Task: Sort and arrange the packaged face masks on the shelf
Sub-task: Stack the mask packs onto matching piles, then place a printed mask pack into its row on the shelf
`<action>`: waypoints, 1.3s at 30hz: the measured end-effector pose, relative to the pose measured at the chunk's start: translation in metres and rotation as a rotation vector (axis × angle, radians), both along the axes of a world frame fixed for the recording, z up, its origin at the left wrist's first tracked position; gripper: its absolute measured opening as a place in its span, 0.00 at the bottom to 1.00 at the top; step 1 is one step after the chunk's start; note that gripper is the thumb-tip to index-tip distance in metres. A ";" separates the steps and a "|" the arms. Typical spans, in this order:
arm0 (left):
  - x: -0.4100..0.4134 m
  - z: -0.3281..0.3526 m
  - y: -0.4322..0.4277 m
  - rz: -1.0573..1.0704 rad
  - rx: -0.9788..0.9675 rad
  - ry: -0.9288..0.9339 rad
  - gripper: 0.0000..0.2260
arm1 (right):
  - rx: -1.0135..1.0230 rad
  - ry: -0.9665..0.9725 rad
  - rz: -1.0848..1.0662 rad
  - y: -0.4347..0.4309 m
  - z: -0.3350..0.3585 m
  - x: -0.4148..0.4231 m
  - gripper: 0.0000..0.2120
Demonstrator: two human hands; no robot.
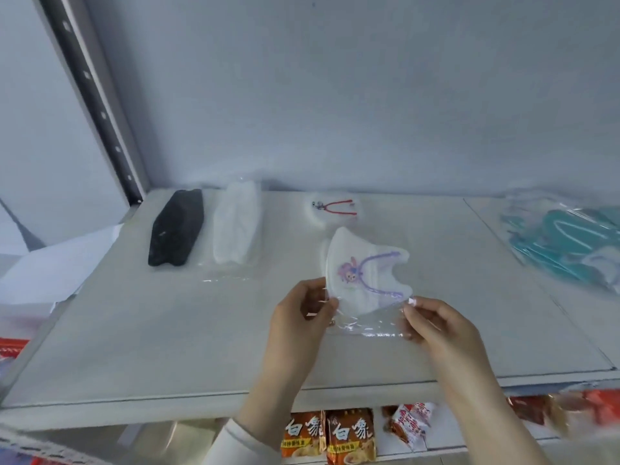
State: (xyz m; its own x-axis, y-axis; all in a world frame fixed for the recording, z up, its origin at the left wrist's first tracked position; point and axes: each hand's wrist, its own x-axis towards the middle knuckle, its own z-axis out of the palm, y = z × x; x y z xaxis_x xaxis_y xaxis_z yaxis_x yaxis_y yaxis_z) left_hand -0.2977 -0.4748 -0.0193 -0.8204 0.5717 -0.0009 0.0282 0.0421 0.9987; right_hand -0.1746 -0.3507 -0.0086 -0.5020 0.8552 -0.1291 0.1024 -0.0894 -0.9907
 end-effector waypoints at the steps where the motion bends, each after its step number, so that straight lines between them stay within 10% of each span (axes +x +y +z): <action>1: -0.002 0.001 0.008 0.008 -0.003 0.001 0.10 | 0.000 0.009 0.003 0.009 0.000 -0.003 0.04; 12: -0.053 0.027 0.167 -0.058 -0.159 0.092 0.10 | 0.023 -0.013 -0.074 0.166 0.012 -0.060 0.06; 18: -0.083 0.029 0.227 -0.132 -0.603 0.354 0.07 | 0.345 -0.547 -0.051 0.228 -0.003 -0.098 0.10; 24: -0.085 0.032 0.235 -0.219 -0.809 0.524 0.14 | 0.368 -0.692 -0.065 0.228 -0.003 -0.110 0.07; 39: -0.005 0.060 0.255 -0.345 -0.448 0.714 0.11 | 0.710 -0.779 -0.043 0.231 0.011 -0.036 0.19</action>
State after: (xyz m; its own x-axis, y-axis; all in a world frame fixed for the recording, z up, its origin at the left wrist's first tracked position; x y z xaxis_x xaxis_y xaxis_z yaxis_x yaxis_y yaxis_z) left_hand -0.3025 -0.2196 0.0409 -0.4947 0.8541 0.1604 0.7166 0.2965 0.6313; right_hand -0.2102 -0.1194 0.0023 -0.4633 0.8759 0.1346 0.7435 0.4668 -0.4788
